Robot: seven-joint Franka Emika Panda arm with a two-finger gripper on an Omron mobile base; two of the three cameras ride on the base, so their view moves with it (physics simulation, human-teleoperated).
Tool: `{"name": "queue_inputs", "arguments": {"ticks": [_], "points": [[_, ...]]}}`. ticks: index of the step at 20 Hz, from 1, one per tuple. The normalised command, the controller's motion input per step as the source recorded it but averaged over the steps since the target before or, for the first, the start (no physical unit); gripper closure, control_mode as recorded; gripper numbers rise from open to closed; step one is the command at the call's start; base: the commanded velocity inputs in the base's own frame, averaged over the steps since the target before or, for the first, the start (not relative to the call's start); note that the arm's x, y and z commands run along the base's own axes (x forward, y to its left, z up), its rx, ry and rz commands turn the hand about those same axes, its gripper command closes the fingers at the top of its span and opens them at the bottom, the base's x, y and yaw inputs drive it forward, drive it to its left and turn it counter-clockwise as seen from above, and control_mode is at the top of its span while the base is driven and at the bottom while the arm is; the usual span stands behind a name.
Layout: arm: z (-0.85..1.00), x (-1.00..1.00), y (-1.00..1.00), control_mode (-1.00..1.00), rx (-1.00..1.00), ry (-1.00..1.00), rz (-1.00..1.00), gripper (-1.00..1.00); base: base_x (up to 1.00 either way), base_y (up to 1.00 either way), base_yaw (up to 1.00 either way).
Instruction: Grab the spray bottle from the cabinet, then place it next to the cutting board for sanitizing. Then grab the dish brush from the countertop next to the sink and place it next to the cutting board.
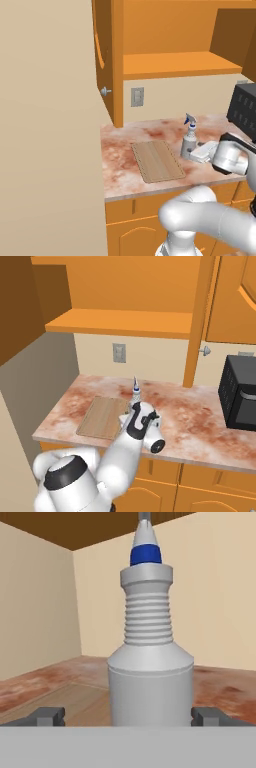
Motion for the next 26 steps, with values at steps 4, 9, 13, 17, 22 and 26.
{"name": "queue_inputs", "arguments": {"ticks": [4,9,13,17,22,26], "points": [[0.80,-0.36,0.15,-1.00,0.02,0.00,-0.11,-1.00,0.00,0.00,0.00],[1.00,-0.44,0.00,-1.00,0.08,0.22,-0.05,-1.00,0.00,0.00,0.00],[1.00,-0.35,0.04,-1.00,0.02,0.45,-0.12,-1.00,0.00,0.00,0.00],[1.00,-0.44,0.00,-1.00,0.03,0.53,-0.16,-1.00,0.00,0.00,0.00],[0.65,-0.70,0.04,-1.00,-0.01,0.39,-0.08,-1.00,0.00,0.00,0.00],[0.20,-0.82,0.30,-1.00,-0.07,0.08,-0.08,-1.00,0.00,0.00,0.00]]}}
